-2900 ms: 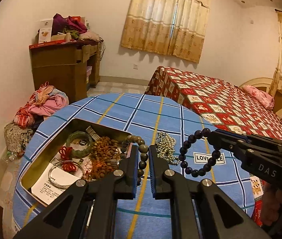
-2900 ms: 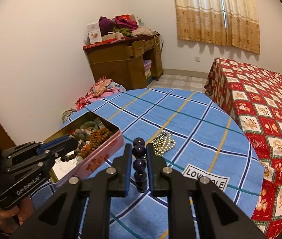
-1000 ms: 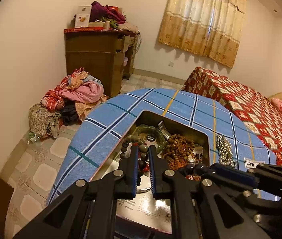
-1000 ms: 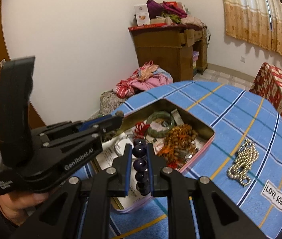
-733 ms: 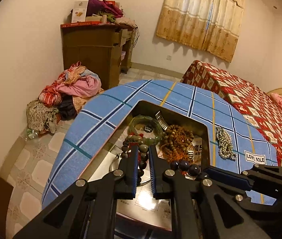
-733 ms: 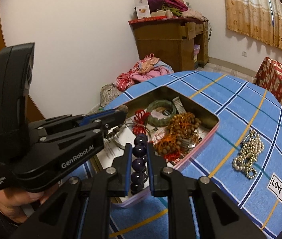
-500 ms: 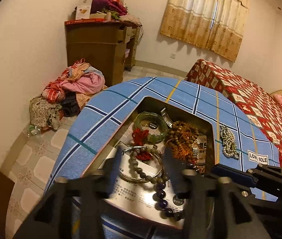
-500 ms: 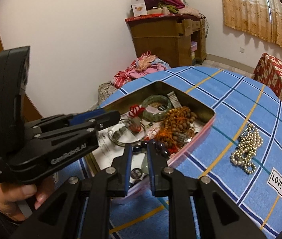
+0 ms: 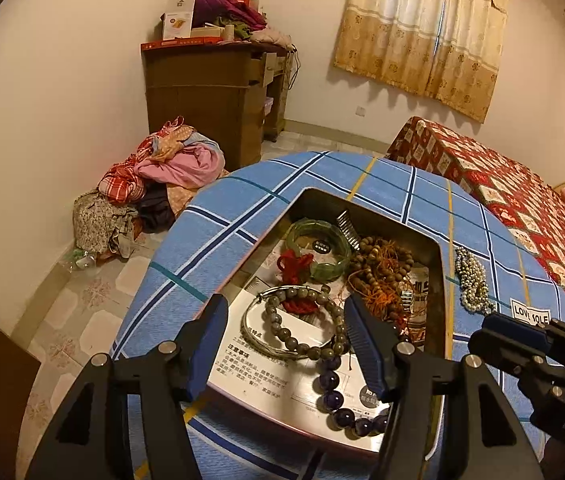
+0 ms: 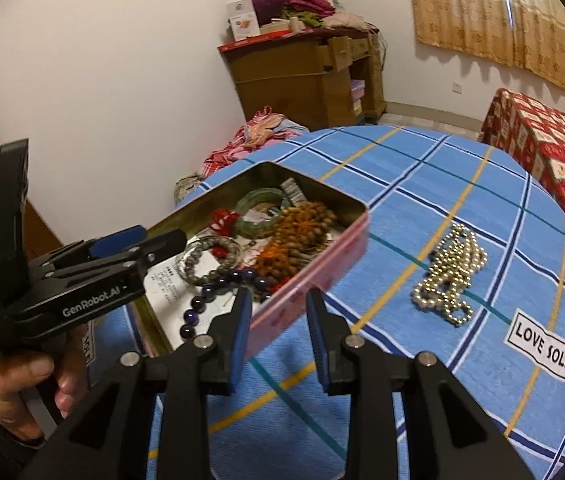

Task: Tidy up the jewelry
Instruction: 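Open both tools to drop the necklace and bracelet into the tin box, then grasp the pearl bead strand with the right tool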

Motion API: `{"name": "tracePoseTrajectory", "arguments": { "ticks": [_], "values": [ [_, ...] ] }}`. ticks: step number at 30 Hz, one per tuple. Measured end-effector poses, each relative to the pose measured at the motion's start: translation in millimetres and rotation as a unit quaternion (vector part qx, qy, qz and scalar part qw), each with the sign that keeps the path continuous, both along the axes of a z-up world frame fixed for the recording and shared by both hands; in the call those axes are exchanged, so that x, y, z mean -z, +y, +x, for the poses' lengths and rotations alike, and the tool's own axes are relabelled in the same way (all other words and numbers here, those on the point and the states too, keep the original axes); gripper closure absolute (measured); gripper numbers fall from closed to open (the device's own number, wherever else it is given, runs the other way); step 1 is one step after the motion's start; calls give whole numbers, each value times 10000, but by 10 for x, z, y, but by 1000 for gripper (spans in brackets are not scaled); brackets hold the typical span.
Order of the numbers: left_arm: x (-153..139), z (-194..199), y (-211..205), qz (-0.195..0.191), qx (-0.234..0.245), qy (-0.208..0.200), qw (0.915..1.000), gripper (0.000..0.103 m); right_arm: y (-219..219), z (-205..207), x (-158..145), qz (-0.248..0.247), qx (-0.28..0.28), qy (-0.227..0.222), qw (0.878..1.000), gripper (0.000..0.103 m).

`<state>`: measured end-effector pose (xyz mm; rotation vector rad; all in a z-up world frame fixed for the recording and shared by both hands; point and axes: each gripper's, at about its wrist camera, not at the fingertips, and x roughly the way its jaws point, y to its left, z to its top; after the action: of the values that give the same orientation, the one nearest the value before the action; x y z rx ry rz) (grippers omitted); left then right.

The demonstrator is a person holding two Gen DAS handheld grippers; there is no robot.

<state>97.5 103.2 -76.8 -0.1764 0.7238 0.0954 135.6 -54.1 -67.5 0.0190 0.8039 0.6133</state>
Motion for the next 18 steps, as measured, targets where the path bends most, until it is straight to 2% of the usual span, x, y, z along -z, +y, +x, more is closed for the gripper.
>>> {"name": "tracePoseTrajectory", "arguments": {
  "ticks": [18],
  "values": [
    [-24, 100, -198, 62, 148, 160, 9997, 42, -317, 138, 112, -133, 314, 70, 9994, 68]
  ]
}}
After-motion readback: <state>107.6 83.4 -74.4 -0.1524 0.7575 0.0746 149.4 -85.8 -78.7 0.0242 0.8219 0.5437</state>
